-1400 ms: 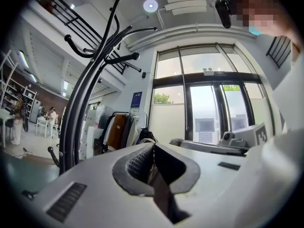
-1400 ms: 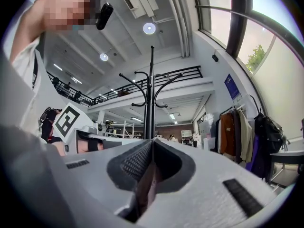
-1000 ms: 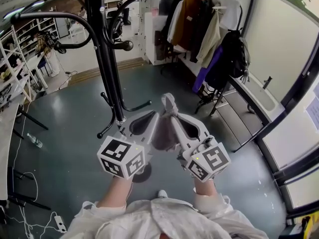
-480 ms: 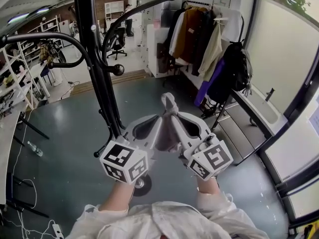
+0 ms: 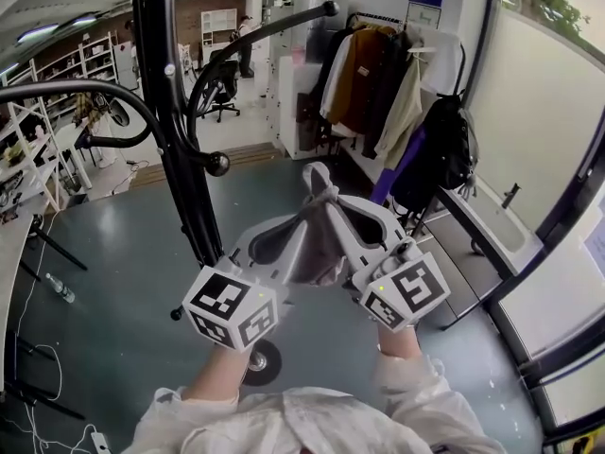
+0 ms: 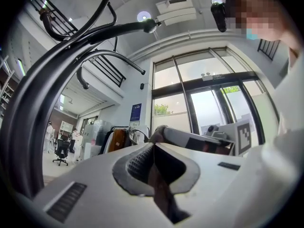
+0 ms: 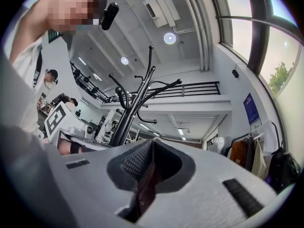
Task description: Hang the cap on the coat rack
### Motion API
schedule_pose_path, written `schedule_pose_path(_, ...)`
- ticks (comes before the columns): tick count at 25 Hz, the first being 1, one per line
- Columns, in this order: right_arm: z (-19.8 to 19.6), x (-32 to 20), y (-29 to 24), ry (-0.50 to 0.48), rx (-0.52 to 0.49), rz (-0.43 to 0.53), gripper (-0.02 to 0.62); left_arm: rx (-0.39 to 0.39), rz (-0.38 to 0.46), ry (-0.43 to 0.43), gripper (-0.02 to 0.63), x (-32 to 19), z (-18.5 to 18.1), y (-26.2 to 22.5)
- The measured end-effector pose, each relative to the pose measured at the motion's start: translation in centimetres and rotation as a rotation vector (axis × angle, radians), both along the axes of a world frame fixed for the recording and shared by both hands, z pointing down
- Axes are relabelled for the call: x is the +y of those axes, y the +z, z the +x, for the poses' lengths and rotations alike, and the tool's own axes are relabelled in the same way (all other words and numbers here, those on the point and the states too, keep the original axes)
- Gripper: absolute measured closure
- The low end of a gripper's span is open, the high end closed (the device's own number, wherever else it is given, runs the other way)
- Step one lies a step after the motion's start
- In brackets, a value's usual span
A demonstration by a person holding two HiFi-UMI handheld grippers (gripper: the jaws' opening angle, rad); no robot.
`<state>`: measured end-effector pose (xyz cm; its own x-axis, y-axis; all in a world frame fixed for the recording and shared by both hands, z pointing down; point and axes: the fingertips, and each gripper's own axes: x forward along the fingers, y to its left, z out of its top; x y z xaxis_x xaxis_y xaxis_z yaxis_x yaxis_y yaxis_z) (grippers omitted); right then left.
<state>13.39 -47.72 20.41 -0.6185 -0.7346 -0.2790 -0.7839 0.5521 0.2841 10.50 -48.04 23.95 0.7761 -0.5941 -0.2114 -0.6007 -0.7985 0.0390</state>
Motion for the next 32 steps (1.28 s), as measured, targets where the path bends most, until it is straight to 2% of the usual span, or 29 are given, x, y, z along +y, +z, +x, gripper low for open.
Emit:
schedule_pose_path(9,0.5,-1.7,-4.5,0.012,0.1,0.075,0.58,0.014,0.047,0.034,0.589,-1.8,0.8,-3.1)
schedule_pose_path(19,1.8,-2.6,-9.6,0.043,0.089,0.147,0.58,0.043,0.132,0.076,0.589,-1.3,2.7,-7.5)
schedule_pose_path(32,4.0,-1.0,-17.4,0.053,0.032,0.301,0.58,0.088,0.161,0.112,0.589,-0.2,3.4,-11.7)
